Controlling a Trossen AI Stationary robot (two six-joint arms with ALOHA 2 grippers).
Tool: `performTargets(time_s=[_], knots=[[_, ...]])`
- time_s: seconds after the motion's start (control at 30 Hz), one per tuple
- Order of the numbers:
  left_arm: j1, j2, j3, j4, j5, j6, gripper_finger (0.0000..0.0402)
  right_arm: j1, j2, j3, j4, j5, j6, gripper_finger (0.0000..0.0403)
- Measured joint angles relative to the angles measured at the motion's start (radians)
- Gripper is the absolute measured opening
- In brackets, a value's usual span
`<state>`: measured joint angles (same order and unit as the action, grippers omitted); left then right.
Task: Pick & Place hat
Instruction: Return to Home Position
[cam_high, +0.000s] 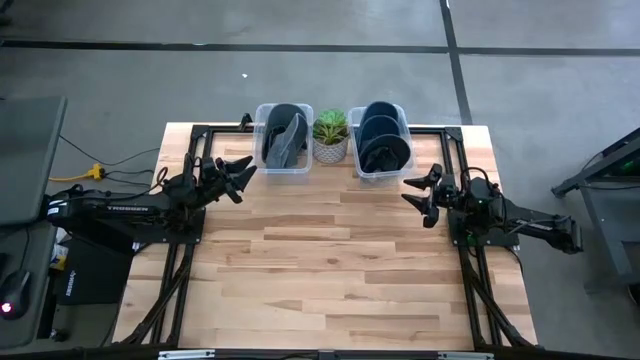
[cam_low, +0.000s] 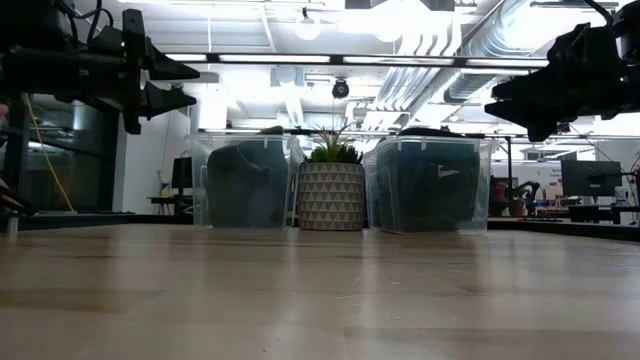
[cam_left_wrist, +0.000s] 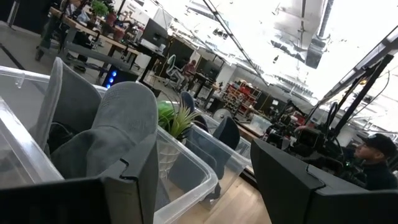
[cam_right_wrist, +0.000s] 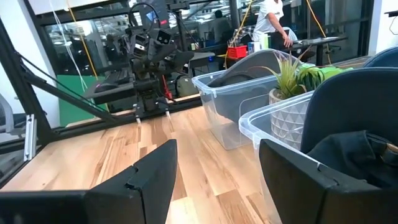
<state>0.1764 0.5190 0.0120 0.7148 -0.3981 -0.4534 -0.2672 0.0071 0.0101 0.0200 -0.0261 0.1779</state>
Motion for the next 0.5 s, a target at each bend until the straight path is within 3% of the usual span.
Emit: performTargets(time_s=[0.5], knots=[[0.000, 0.000, 0.000, -0.147, 0.000, 0.000, 0.0200, 0.000, 0.000, 0.000, 0.000, -0.002, -0.003, 0.0222]])
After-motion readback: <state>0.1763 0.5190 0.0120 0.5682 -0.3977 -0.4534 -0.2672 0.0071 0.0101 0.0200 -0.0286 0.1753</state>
